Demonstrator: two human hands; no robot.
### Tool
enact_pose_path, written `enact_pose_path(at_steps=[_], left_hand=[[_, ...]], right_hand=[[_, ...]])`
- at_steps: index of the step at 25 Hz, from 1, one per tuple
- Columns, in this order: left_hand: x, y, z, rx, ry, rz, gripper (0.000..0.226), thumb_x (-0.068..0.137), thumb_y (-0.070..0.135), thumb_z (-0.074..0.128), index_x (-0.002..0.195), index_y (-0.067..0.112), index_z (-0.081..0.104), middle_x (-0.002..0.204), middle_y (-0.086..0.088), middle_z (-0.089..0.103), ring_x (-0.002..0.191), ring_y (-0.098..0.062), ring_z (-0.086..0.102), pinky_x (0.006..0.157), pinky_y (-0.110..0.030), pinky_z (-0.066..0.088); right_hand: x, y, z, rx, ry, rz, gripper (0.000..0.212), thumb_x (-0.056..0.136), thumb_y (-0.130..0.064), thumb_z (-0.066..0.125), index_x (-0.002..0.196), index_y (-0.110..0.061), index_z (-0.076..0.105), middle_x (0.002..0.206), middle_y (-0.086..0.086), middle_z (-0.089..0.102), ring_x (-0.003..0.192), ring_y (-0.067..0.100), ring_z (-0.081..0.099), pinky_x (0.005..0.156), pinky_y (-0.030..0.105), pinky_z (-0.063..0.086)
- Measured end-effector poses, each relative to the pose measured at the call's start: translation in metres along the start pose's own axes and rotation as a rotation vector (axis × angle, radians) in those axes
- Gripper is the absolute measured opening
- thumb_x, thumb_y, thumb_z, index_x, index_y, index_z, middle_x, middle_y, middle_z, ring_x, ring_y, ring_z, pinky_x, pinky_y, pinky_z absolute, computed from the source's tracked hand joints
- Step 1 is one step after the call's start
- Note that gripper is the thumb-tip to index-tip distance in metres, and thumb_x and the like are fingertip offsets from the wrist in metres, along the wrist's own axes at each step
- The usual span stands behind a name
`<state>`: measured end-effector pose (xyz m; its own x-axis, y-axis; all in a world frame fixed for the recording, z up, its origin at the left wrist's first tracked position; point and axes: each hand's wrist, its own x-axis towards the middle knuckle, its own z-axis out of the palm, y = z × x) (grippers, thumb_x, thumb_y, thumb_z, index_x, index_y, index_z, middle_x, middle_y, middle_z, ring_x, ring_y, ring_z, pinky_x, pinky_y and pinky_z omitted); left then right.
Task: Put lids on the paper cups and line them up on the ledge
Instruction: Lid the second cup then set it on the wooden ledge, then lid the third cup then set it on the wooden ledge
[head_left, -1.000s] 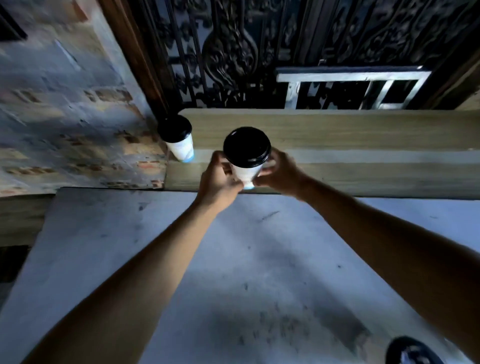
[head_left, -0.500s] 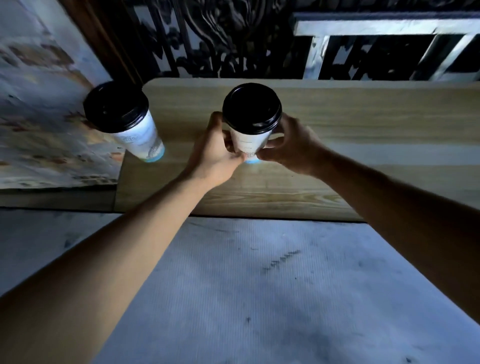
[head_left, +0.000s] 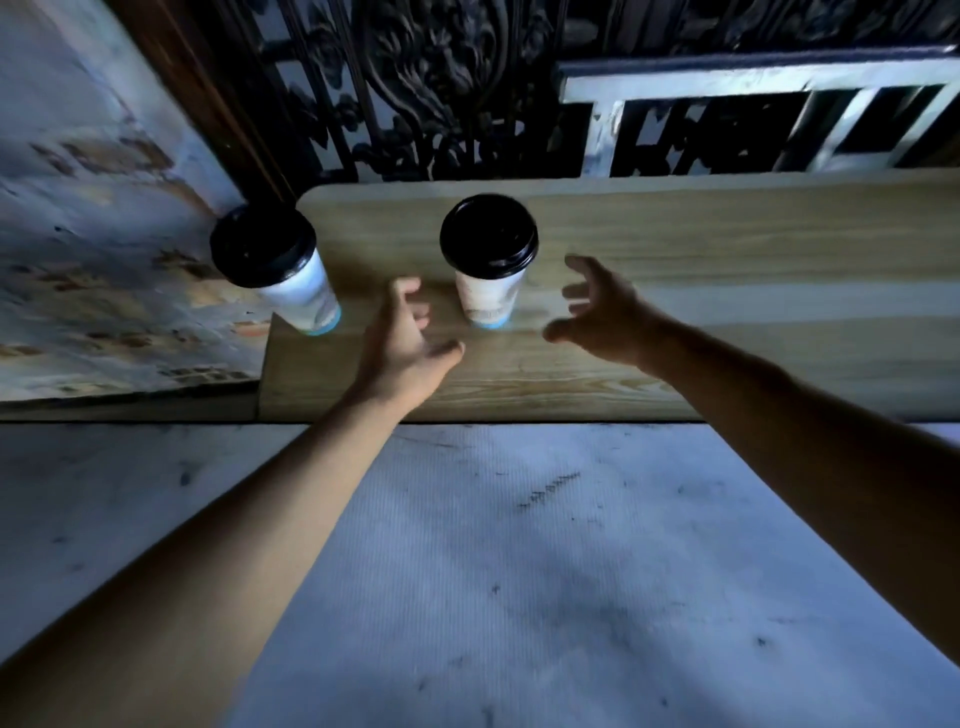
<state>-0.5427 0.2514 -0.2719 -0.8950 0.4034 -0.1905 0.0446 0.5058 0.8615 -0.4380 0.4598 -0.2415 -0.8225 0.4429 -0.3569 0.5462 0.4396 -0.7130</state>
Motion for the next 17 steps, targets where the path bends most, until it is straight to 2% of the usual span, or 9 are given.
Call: enact_pose_path(at_steps=[3,5,7,9,11,14,17], left_hand=[[-0.072,0.014,-0.023,-0.010,0.106,0.041,0.066,0.077,0.006,0.084,0.132,0.011,0.048,0.119,-0.007,0.056,0.116,-0.022,0.061,0.096,-0.051,0.058],[-0.131,0.032,-0.035,-0.026,0.088,0.090,0.045,0.080,0.007,0.080,0.118,0.015,0.055,0.113,-0.003,0.062,0.114,-0.024,0.065,0.084,-0.038,0.060],[-0.186,0.052,-0.040,0.007,0.011,0.141,0.026,0.083,0.007,0.077,0.102,0.018,0.062,0.103,0.005,0.068,0.106,-0.023,0.070,0.079,-0.031,0.059],[-0.235,0.068,-0.037,0.049,-0.108,0.196,0.017,0.085,0.007,0.075,0.095,0.018,0.067,0.100,0.005,0.072,0.104,-0.018,0.070,0.089,-0.040,0.060],[-0.284,0.079,-0.025,0.075,-0.236,0.239,0.013,0.087,0.006,0.073,0.096,0.016,0.072,0.102,0.002,0.075,0.105,-0.015,0.070,0.095,-0.044,0.059],[-0.349,0.082,0.001,0.082,-0.362,0.230,0.028,0.088,0.003,0.070,0.113,0.016,0.072,0.112,-0.001,0.074,0.106,-0.012,0.068,0.098,-0.047,0.057],[-0.398,0.069,0.033,-0.011,-0.544,0.058,0.078,0.079,0.012,0.081,0.147,0.022,0.044,0.136,-0.007,0.058,0.122,-0.016,0.056,0.098,-0.037,0.052]], right_hand=[[-0.074,0.004,-0.023,-0.015,0.025,0.036,0.073,0.083,-0.018,0.080,0.146,-0.023,0.043,0.146,0.014,0.054,0.124,0.030,0.058,0.097,0.050,0.055],[-0.134,0.000,-0.038,-0.034,0.086,0.026,0.057,0.085,-0.019,0.077,0.135,-0.020,0.051,0.141,0.011,0.058,0.123,0.029,0.059,0.096,0.046,0.055],[-0.195,-0.002,-0.054,-0.095,0.161,-0.020,0.049,0.086,-0.019,0.076,0.130,-0.014,0.055,0.138,0.009,0.062,0.126,0.027,0.060,0.095,0.034,0.049],[-0.252,-0.004,-0.071,-0.145,0.255,-0.063,0.042,0.087,-0.020,0.075,0.125,-0.012,0.059,0.133,0.005,0.066,0.124,0.024,0.061,0.085,0.023,0.041],[-0.311,0.004,-0.087,-0.161,0.339,-0.084,0.037,0.086,-0.020,0.073,0.120,-0.013,0.062,0.127,0.004,0.069,0.122,0.022,0.062,0.081,0.019,0.036],[-0.393,0.032,-0.099,-0.078,0.378,-0.013,0.032,0.082,-0.026,0.070,0.114,-0.024,0.062,0.116,-0.005,0.065,0.119,0.015,0.060,0.087,0.022,0.038],[-0.451,0.069,-0.084,0.070,0.396,0.089,0.031,0.076,-0.031,0.067,0.106,-0.037,0.060,0.118,-0.003,0.064,0.116,0.014,0.059,0.093,0.030,0.044]])
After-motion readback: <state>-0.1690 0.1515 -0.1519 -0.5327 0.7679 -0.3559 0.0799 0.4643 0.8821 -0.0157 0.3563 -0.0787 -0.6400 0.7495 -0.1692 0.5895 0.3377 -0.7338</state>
